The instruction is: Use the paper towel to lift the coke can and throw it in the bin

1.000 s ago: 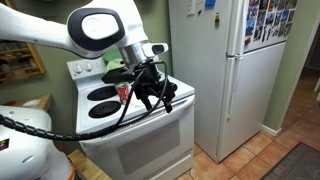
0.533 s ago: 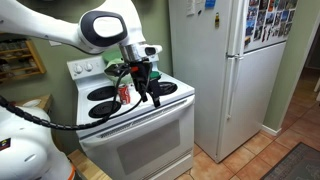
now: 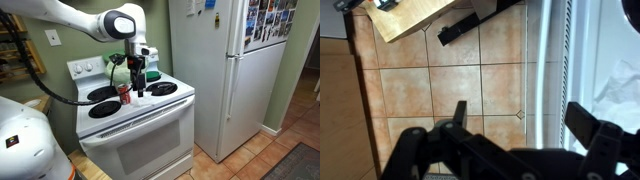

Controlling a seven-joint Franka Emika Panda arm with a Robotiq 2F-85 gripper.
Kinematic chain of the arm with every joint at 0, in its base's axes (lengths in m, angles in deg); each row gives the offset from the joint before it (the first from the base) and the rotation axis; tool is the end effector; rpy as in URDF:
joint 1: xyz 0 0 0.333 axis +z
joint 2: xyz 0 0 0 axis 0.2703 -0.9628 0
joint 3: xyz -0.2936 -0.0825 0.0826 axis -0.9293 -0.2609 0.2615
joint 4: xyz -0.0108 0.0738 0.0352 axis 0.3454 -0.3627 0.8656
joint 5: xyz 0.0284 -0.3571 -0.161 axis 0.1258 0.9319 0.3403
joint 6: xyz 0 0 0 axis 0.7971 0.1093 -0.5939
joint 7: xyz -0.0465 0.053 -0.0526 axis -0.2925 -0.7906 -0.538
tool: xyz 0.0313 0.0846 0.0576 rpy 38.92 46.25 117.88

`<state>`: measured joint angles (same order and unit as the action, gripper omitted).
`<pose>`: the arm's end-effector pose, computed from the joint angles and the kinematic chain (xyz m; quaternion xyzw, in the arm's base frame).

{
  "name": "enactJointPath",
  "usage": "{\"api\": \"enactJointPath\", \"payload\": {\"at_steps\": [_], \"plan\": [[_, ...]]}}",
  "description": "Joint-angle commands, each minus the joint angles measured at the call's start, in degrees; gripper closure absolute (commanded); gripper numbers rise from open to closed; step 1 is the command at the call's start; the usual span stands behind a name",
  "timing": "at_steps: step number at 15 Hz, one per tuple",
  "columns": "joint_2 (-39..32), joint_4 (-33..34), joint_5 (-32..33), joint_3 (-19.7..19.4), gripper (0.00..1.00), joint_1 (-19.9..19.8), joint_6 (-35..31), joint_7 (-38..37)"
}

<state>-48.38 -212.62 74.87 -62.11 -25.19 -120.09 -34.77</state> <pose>0.3869 -0.0546 0.4668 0.9657 -0.2479 -0.0741 0.0234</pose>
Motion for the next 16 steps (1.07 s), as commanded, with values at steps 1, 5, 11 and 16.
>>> {"api": "enactJointPath", "payload": {"at_steps": [1,5,11,16], "plan": [[-0.7,0.5,0.1,-0.7,0.00,0.7,0.1,-0.5],[-1.9,-0.6,-9.0,-2.0,0.00,2.6,-5.2,-0.5],[-7.0,-5.1,-23.7,-0.8,0.00,6.8,-18.4,1.3],[-7.5,-4.3,-22.0,-0.6,0.00,6.8,-17.4,0.0]]}}
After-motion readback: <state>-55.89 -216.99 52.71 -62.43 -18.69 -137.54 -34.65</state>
